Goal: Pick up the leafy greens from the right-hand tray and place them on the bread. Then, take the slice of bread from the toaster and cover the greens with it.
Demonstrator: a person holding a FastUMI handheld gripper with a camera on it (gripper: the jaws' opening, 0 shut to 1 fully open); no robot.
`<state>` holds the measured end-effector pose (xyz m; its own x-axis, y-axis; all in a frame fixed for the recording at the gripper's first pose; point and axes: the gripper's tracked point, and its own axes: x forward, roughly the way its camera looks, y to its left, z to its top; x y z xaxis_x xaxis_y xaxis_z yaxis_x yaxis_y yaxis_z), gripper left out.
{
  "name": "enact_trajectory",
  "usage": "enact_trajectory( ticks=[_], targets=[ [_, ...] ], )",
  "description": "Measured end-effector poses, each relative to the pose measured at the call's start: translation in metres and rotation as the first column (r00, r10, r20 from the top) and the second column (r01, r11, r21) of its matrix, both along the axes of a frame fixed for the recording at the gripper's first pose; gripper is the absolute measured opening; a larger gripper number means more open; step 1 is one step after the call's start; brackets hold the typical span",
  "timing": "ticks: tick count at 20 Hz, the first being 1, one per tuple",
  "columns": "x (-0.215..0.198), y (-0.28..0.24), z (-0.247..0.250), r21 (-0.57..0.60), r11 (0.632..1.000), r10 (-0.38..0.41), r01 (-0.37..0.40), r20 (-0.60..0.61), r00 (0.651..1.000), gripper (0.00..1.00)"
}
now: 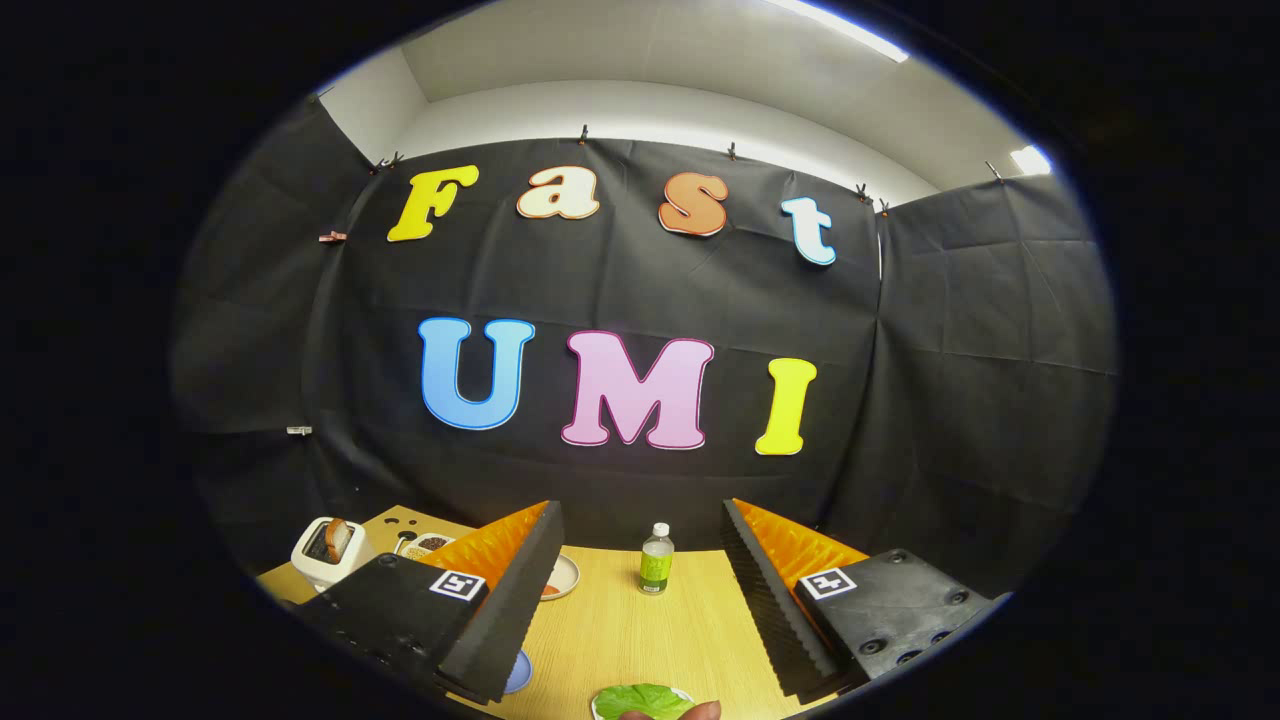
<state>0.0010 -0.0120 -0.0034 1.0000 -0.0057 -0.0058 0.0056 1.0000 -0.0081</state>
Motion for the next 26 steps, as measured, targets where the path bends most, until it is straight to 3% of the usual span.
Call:
enact_trajectory(
  ticks=[3,5,9,14,18,22,26],
  targets=[
    [0.002,0.0,-0.002,-0.003,1.0,0.02,-0.02,-0.005,1.0,0.98],
    [0.004,0.001,-0.015,-0.021,0.997,0.076,-0.077,-0.045,0.996,0.98],
    [-0.004,-0.007,-0.088,-0.059,0.971,0.209,-0.234,-0.276,0.938,0.98],
    [-0.026,-0.021,-0.206,-0.098,0.93,0.251,-0.355,-0.536,0.806,0.96],
    [-0.04,-0.017,-0.296,-0.054,0.887,0.297,-0.46,-0.696,0.654,0.94],
    [-0.047,-0.015,-0.368,0.006,0.855,0.315,-0.519,-0.801,0.509,0.9],
    [-0.047,-0.011,-0.417,0.044,0.82,0.323,-0.57,-0.859,0.398,0.86]
  ],
)
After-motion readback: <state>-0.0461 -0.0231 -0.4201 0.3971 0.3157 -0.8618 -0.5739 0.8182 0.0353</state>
